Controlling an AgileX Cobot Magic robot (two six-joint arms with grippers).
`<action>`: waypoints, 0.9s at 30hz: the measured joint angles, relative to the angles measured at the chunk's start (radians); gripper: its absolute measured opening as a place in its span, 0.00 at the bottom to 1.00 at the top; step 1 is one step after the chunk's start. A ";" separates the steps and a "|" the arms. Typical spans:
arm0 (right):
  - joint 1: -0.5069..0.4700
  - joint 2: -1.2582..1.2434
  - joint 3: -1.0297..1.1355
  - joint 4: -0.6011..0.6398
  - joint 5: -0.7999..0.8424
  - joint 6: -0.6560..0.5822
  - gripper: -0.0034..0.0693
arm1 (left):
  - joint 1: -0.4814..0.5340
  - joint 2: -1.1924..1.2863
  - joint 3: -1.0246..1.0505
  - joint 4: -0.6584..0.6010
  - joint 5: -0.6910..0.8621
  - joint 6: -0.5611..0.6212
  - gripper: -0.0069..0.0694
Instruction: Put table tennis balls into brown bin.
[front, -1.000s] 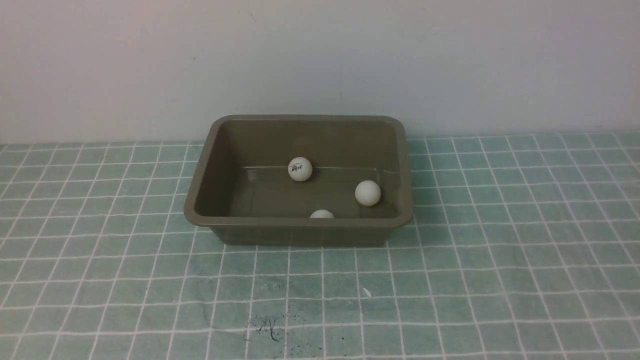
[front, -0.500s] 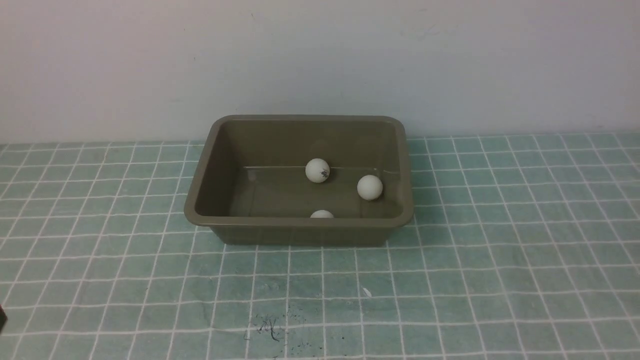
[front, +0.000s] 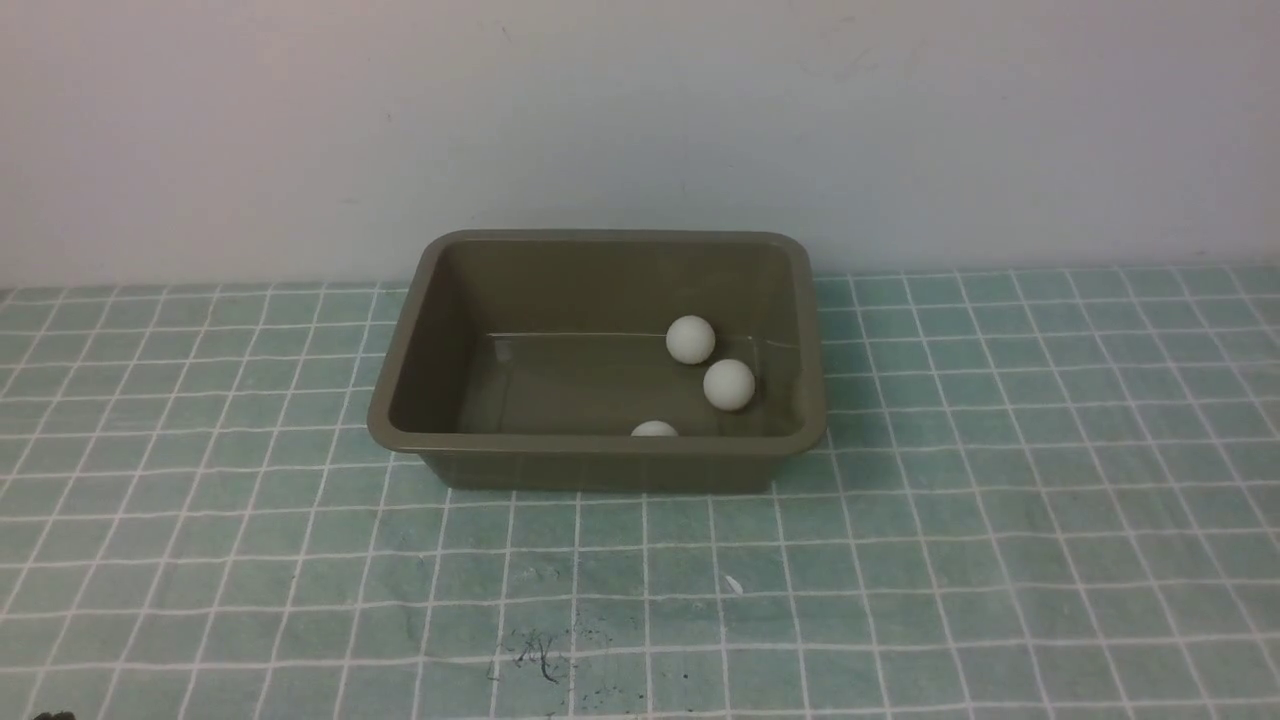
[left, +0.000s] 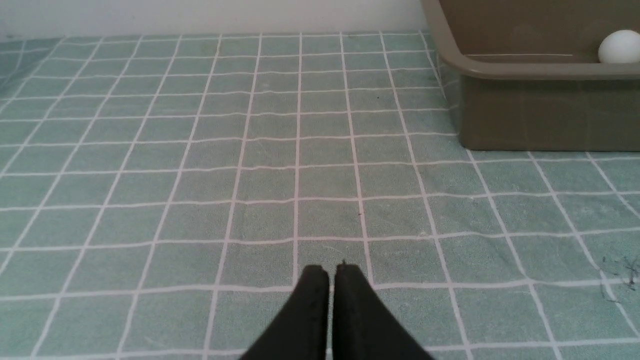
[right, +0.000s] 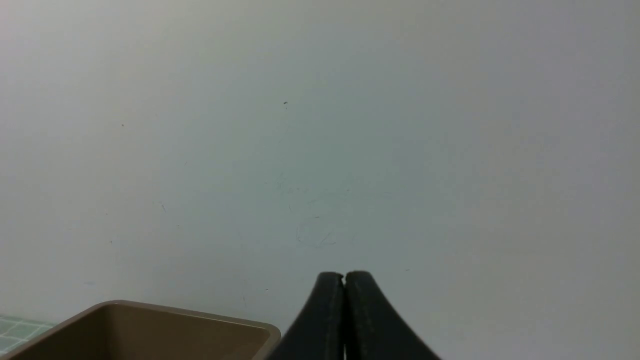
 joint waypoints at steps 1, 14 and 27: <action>0.000 0.000 0.000 0.000 0.000 0.001 0.03 | 0.000 0.000 0.000 0.000 0.000 0.000 0.09; 0.000 0.000 0.000 0.002 0.000 0.000 0.03 | 0.000 0.000 0.000 -0.001 0.000 0.002 0.09; 0.000 0.000 0.007 0.713 -0.011 -0.660 0.03 | 0.000 0.000 0.000 -0.001 0.000 0.003 0.09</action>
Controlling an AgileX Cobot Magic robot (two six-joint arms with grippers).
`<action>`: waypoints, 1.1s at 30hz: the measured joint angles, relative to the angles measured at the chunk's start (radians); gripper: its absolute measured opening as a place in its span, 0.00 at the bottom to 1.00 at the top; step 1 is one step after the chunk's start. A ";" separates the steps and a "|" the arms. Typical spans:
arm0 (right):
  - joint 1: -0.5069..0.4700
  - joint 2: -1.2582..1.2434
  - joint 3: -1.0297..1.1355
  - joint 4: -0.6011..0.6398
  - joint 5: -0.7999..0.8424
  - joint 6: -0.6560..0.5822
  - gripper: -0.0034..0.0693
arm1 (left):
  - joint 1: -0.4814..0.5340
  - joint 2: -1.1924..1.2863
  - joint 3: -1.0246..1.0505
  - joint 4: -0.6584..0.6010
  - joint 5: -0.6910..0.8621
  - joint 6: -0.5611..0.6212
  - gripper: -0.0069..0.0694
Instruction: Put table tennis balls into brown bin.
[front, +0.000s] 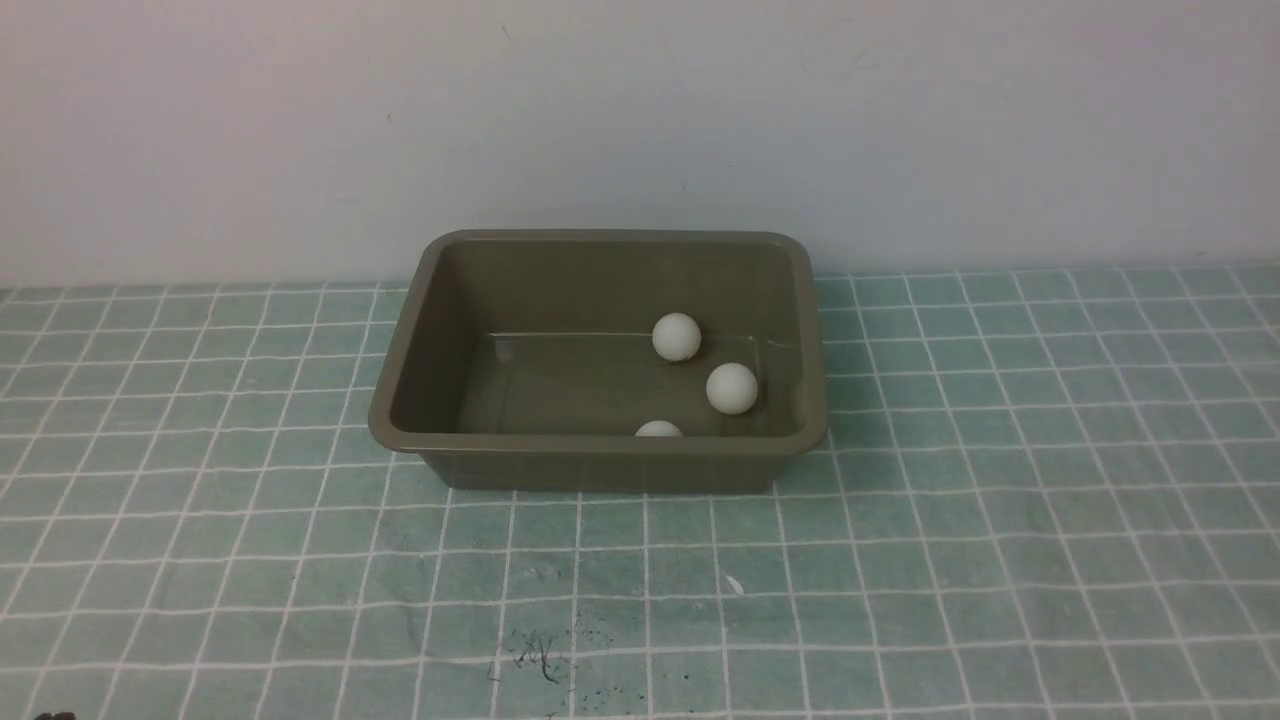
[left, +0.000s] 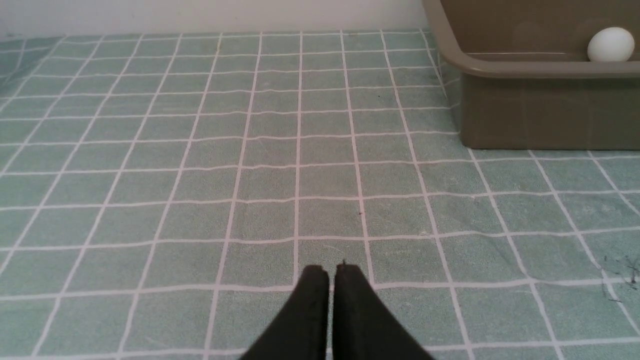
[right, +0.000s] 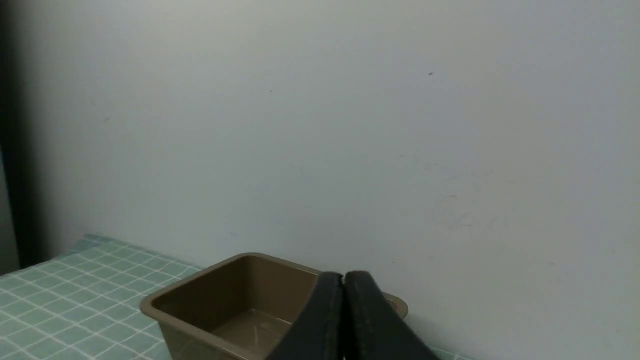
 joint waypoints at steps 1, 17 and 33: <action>0.000 0.000 0.002 0.002 -0.002 -0.002 0.03 | 0.000 0.000 0.000 0.000 0.000 0.000 0.09; -0.474 0.001 0.452 0.018 -0.084 -0.018 0.03 | 0.000 0.000 0.000 -0.002 0.001 0.000 0.09; -0.474 0.001 0.452 0.021 -0.087 -0.018 0.03 | 0.000 0.000 0.000 -0.002 0.001 0.000 0.09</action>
